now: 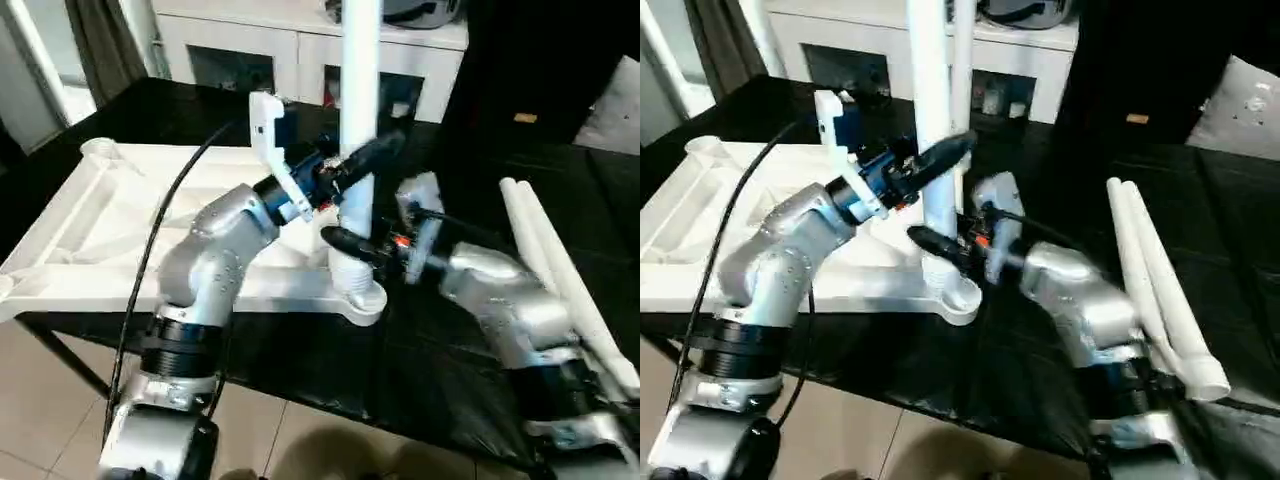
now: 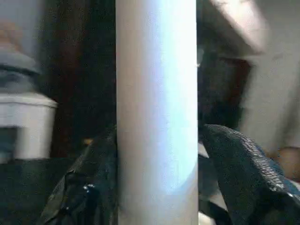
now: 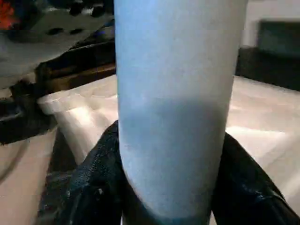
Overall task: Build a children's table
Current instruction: Pick table leg
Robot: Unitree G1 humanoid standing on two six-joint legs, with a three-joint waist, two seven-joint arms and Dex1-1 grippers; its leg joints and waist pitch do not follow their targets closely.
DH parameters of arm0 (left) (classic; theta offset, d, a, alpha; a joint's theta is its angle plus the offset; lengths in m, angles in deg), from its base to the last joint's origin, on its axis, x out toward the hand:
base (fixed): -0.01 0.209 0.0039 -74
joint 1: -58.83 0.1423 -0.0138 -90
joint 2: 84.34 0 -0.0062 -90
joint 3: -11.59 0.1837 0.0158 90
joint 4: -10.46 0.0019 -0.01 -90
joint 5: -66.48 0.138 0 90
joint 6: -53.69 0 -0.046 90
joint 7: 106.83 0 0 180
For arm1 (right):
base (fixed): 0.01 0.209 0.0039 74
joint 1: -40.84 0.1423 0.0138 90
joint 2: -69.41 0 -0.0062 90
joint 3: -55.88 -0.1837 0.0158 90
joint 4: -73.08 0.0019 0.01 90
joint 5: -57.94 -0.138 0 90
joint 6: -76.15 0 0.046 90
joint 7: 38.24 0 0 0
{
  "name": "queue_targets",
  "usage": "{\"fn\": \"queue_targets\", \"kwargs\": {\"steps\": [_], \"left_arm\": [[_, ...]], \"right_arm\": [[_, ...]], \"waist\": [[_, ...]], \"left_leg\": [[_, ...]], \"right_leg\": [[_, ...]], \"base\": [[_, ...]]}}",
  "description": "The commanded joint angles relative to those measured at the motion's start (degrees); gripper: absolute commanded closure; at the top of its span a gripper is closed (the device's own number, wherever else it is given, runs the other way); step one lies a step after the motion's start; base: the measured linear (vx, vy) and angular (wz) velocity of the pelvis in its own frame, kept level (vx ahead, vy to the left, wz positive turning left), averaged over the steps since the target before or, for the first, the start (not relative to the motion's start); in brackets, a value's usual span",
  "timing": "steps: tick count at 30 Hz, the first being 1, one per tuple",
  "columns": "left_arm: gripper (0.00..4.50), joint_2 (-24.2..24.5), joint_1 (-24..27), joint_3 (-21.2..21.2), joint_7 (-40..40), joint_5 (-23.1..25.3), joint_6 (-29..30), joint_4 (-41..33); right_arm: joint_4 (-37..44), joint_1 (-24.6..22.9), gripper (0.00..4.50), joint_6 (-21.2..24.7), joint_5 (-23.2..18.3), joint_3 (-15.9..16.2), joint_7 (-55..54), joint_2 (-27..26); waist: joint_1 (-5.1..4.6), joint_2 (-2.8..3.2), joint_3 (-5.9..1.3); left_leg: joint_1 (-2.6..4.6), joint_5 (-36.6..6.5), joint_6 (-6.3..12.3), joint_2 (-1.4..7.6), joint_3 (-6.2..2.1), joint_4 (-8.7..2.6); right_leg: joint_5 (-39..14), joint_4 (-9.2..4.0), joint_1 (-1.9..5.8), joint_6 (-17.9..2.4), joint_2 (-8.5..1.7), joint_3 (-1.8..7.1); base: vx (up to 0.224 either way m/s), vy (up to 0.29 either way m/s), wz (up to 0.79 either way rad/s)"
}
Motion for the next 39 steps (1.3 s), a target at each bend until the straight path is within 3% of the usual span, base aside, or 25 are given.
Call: {"fn": "queue_targets", "kwargs": {"steps": [1, 5, 6, 8, 10, 11, 12, 15, 21, 32, 33, 39], "left_arm": [[1.43, -1.35, -0.17, 2.38, -4.75, 5.92, -5.95, -0.84], [1.43, -2.31, -0.67, 4.0, -9.36, 12.02, -11.74, 0.79], [1.43, -4.29, -1.73, 2.92, -14.77, 14.19, -14.1, 2.87], [1.43, -5.08, -2.11, 2.25, -16.61, 14.55, -14.68, 3.6], [1.71, -6.07, -2.39, 1.65, -18.07, 14.77, -15.24, 4.37], [1.78, -6.68, -2.21, 2.18, -18.25, 15.25, -15.38, 5.02], [1.78, -6.92, -1.97, 2.59, -18.27, 15.52, -15.28, 5.2], [2.22, -7.33, -1.49, 3.47, -18.23, 16.14, -15.77, 5.81], [2.61, -7.55, -1.5, 4.48, -17.76, 16.67, -15.92, 7.29], [2.69, -7.25, -2.11, 3.01, -18.07, 16.33, -16.44, 8.34], [2.7, -6.99, -2.46, 2.4, -18.23, 16.14, -16.34, 8.65], [2.71, -4.9, -4.91, -2.59, -18.66, 12.46, -13.63, 10.48]], "right_arm": [[-1.51, 2.3, 2.6, -3.1, 2.46, -1.45, -6.72, -2.45], [-3.16, 3.29, 2.6, -5.2, 3.95, -2.18, -11.17, -5.15], [-4.51, 4.05, 2.6, -6.55, 4.76, -2.88, -14.38, -7.29], [-4.95, 4.28, 2.6, -7.03, 5.07, -3.08, -15.34, -7.92], [-5.49, 4.54, 2.6, -7.66, 5.58, -3.06, -16.27, -8.62], [-5.61, 4.6, 2.6, -8.13, 6.02, -2.37, -16.29, -9.3], [-5.54, 4.53, 2.6, -8.14, 6.15, -2.0, -16.28, -9.54], [-5.58, 4.36, 2.6, -8.53, 6.66, -1.41, -16.49, -9.91], [-5.98, 4.17, 2.6, -9.43, 7.78, -1.04, -16.56, -10.46], [-6.44, 4.57, 2.6, -9.41, 8.7, -1.3, -16.68, -10.39], [-6.03, 4.49, 2.04, -9.44, 8.21, -1.38, -15.78, -10.21], [-2.04, 3.36, 1.48, -5.97, 2.73, -3.73, -10.08, -7.49]], "waist": [[-0.27, -0.63, -4.21], [-0.77, -0.65, -4.22], [-1.03, -0.48, -4.21], [-1.02, -0.6, -4.26], [-1.12, -0.45, -4.29], [-1.07, -0.14, -4.31], [-1.12, -0.35, -4.29], [-1.18, -0.25, -4.31], [-1.28, -0.14, -4.22], [-1.32, -0.08, -4.16], [-1.29, -0.09, -4.28], [-1.15, -0.18, -4.25]], "left_leg": [[-0.54, -3.18, 1.36, 1.98, -0.49, -4.06], [-0.61, -3.31, 1.75, 2.04, -0.57, -4.14], [-0.65, -3.41, 1.84, 1.96, -0.54, -4.1], [-0.59, -3.54, 1.73, 1.91, -0.47, -4.06], [-0.62, -3.57, 2.15, 1.93, -0.5, -4.02], [-0.61, -3.51, 2.19, 1.92, -0.53, -3.98], [-0.63, -3.72, 2.44, 1.9, -0.43, -3.99], [-0.57, -3.72, 3.02, 1.93, -0.45, -3.96], [-0.46, -5.09, 2.88, 2.04, -0.5, -4.1], [-0.46, -5.25, 3.05, 1.97, -0.46, -4.08], [-0.5, -5.13, 3.03, 1.98, -0.52, -4.05], [-0.39, -4.84, 3.81, 1.93, -0.48, -4.0]], "right_leg": [[-15.49, -4.05, 4.3, -6.51, -3.3, 3.04], [-14.99, -3.97, 4.28, -5.76, -3.21, 3.11], [-14.45, -3.99, 4.14, -5.99, -3.15, 3.13], [-13.88, -3.92, 4.33, -6.48, -3.18, 3.13], [-12.74, -3.88, 4.27, -7.22, -3.15, 3.12], [-12.4, -3.8, 4.27, -7.48, -3.18, 3.13], [-12.1, -3.85, 4.26, -7.73, -3.17, 3.15], [-11.06, -3.78, 4.24, -8.23, -3.11, 3.15], [-12.09, -3.88, 4.19, -8.57, -3.17, 3.18], [-12.88, -4.04, 4.1, -8.54, -3.17, 3.12], [-12.6, -3.93, 4.25, -8.47, -3.23, 3.13], [-11.25, -3.78, 4.32, -8.93, -3.12, 3.11]], "base": [[0.0, 0.0, 0.0], [0.0, 0.0, 0.0], [0.0, 0.0, 0.0], [0.0, 0.0, 0.0], [0.0, 0.0, 0.0], [0.0, 0.0, 0.0], [0.0, 0.0, 0.0], [0.0, 0.0, 0.0], [0.0, 0.0, 0.0], [0.0, 0.0, 0.0], [0.0, 0.0, 0.0], [0.0, 0.0, 0.0]]}}
